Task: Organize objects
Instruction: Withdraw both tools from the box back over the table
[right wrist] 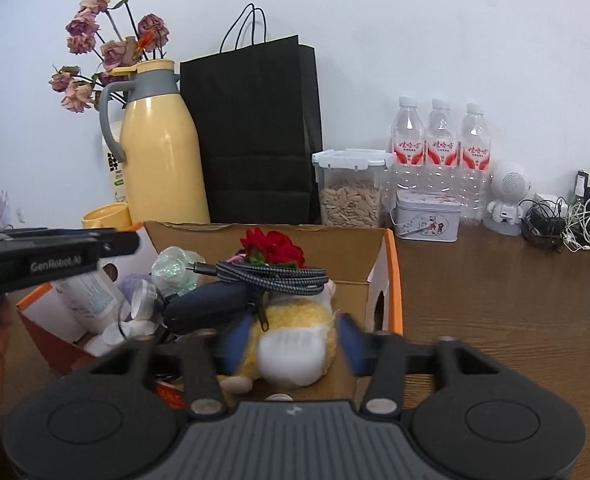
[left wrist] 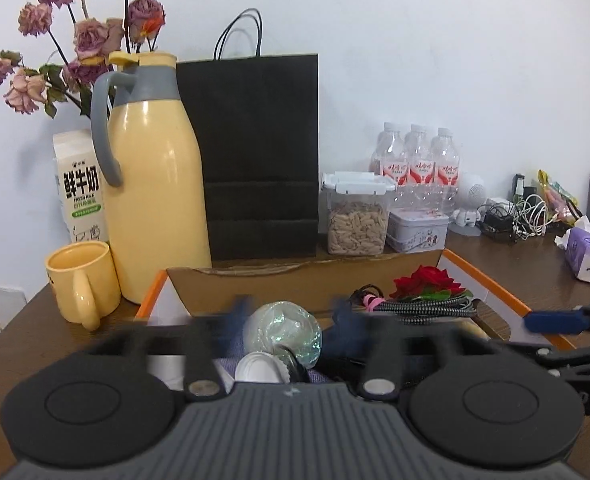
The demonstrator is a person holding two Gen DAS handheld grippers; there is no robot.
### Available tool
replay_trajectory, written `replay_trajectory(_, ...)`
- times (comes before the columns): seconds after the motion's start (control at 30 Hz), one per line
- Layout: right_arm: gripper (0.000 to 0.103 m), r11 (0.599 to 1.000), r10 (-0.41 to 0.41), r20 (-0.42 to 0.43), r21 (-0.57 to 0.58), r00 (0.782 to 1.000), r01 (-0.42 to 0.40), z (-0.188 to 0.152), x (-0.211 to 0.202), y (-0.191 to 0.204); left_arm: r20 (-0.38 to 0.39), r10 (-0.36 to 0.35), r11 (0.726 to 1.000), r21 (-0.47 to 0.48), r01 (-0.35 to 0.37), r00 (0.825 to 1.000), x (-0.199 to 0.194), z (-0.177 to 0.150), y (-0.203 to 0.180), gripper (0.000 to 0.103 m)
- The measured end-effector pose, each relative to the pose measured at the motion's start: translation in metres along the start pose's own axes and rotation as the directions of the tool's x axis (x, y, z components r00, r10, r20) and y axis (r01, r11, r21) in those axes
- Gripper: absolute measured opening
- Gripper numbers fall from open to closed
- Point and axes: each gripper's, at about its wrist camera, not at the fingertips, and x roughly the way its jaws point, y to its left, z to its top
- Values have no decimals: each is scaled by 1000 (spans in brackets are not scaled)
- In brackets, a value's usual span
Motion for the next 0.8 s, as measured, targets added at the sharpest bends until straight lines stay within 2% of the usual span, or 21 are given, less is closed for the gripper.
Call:
replay_trajectory(0.03, 77, 1000, -4, 6, -3, 1000, 4, 0, -1, 1, 16, 8, 1000, 5, -8, 1000, -3, 0, 0, 101)
replay_trajectory(0.07, 85, 1000, -7, 13, -9, 1000, 7, -1, -3, 2, 40, 21, 1000, 12, -22, 999, -6, -1, -2, 103)
replay_trajectory(0.13, 86, 1000, -3, 21, -18, 1000, 3, 0, -5, 4, 60, 34, 999, 24, -35, 998, -11, 2, -5, 103)
replay_trajectory(0.23, 95, 999, -3, 29, -35, 1000, 4, 1, -9, 9, 73, 38, 999, 29, -41, 997, -19, 5, -7, 103)
replay_trajectory(0.6, 98, 998, 15, 42, -58, 999, -12, 1, -41, 31, 72, 76, 997, 21, -78, 995, -68, 4, 6, 103)
replay_trajectory(0.8, 98, 994, 56, -11, -90, 998, -56, -18, -64, 49, 24, 103, 995, 11, -104, 994, -97, -8, 22, 103)
